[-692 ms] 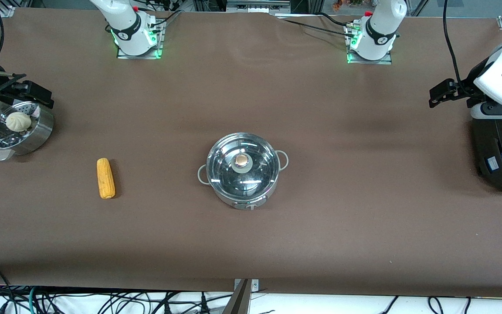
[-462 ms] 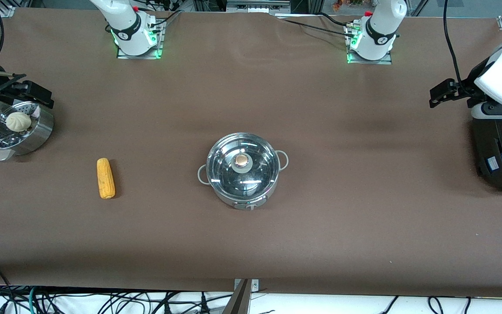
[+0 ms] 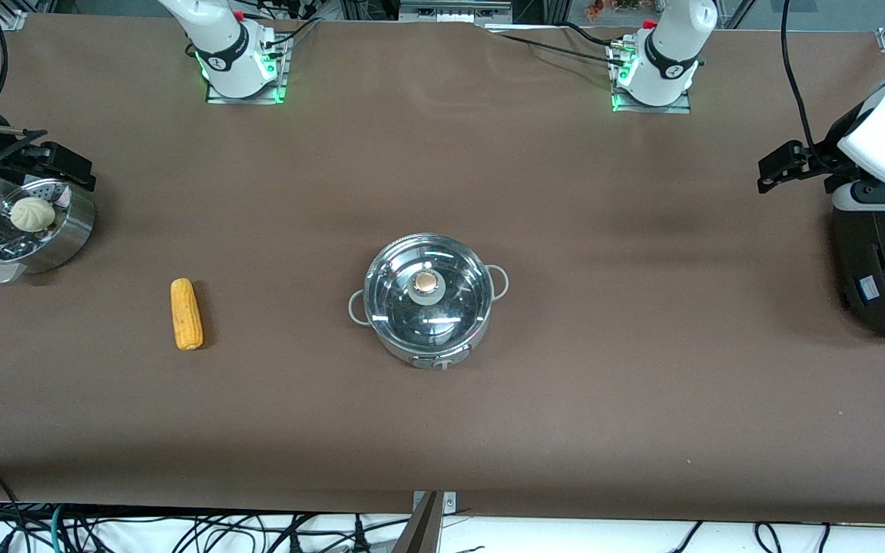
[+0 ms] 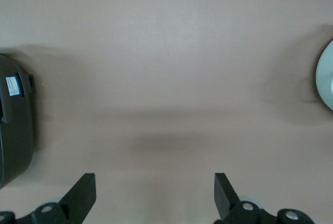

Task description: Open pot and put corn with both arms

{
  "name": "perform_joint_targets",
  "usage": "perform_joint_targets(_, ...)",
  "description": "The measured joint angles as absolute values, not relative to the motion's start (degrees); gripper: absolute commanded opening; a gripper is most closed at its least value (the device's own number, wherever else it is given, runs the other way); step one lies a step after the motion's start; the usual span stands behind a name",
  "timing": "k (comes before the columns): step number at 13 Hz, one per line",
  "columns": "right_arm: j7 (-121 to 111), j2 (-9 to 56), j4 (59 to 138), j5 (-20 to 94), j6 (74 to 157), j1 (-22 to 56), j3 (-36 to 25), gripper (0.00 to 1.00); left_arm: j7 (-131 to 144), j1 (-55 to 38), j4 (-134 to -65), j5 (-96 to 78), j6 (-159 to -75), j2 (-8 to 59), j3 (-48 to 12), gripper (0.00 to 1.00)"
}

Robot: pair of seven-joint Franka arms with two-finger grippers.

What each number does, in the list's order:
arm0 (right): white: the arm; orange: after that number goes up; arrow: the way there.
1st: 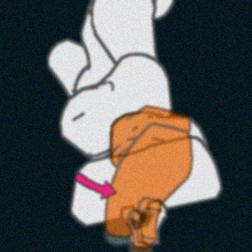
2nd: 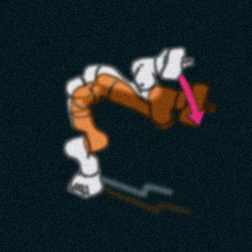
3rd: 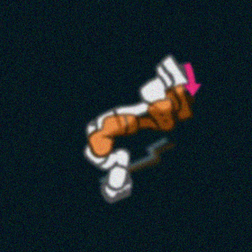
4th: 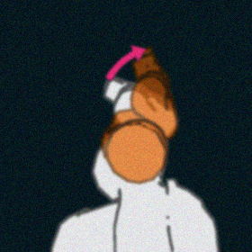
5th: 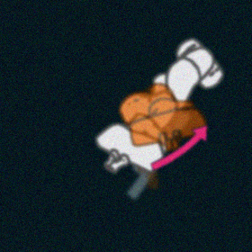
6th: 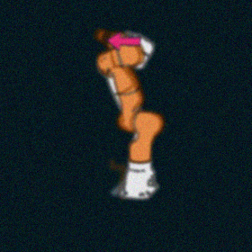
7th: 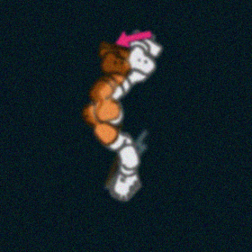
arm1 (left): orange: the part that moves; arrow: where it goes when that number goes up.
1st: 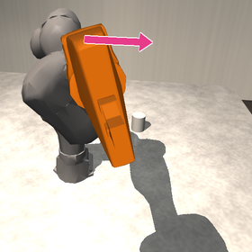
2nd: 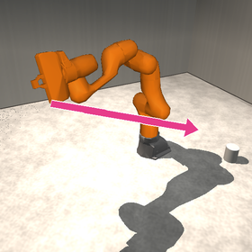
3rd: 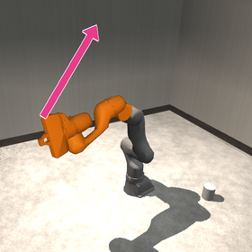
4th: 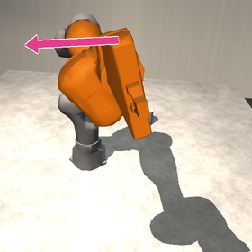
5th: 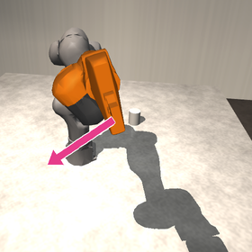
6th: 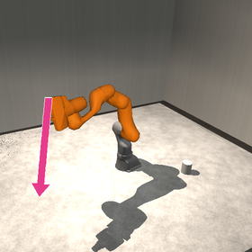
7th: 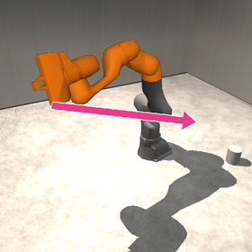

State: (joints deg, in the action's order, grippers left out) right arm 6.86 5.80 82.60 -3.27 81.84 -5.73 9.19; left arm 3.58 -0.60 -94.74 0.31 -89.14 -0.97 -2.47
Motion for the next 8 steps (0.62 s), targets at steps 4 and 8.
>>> perform_joint_targets(4, 6.9, 5.8, 82.6, -3.3, 81.8, -5.7, 9.2, 1.0, 3.1, -0.6, -94.7, 0.3, -89.1, -0.8, -2.7, 1.0)
perform_joint_targets(8, 6.9, 5.8, 82.6, -3.3, 81.8, -5.7, 9.2, 1.0, 3.1, -0.6, -94.7, 0.3, -89.1, -0.7, -2.7, 1.0)
